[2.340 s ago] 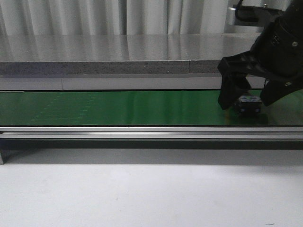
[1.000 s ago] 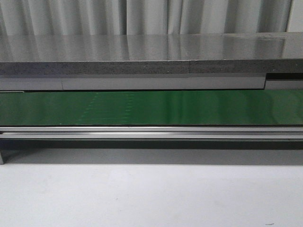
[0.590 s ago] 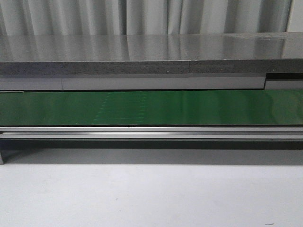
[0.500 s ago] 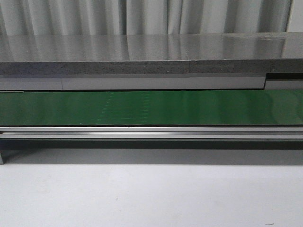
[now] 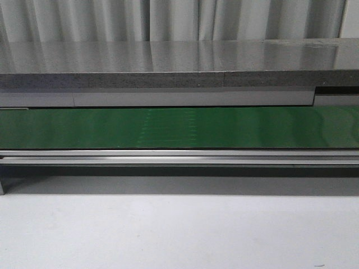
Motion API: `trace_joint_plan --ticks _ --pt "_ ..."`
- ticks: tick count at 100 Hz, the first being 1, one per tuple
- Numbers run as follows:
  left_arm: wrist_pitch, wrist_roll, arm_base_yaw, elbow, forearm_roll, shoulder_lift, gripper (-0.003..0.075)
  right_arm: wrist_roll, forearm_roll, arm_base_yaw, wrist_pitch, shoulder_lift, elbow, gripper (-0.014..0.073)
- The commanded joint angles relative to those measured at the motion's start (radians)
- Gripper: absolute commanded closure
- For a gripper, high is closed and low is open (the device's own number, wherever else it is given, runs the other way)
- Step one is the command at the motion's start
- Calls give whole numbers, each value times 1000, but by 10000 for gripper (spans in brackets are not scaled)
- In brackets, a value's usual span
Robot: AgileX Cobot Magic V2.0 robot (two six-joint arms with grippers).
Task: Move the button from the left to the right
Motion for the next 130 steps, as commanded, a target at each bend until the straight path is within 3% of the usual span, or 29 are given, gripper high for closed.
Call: trace_joint_plan --ticks 1,17,45,63,97,130 --pt "-71 2 -8 -27 -18 7 715 -9 11 -6 -13 -43 -30 237" --pt "-71 2 -8 -27 -18 7 715 -9 11 -6 -21 -43 -30 134" --pt "-71 2 -8 -27 -18 7 715 13 11 -6 -66 -73 -31 135" --pt "-71 2 -8 -27 -18 7 715 16 86 26 -133 -178 -31 139" --pt "-71 2 -8 -27 -18 7 715 16 106 254 -243 -410 23 139" --pt "-71 2 -8 -27 -18 7 715 16 122 465 -478 -671 310 139"
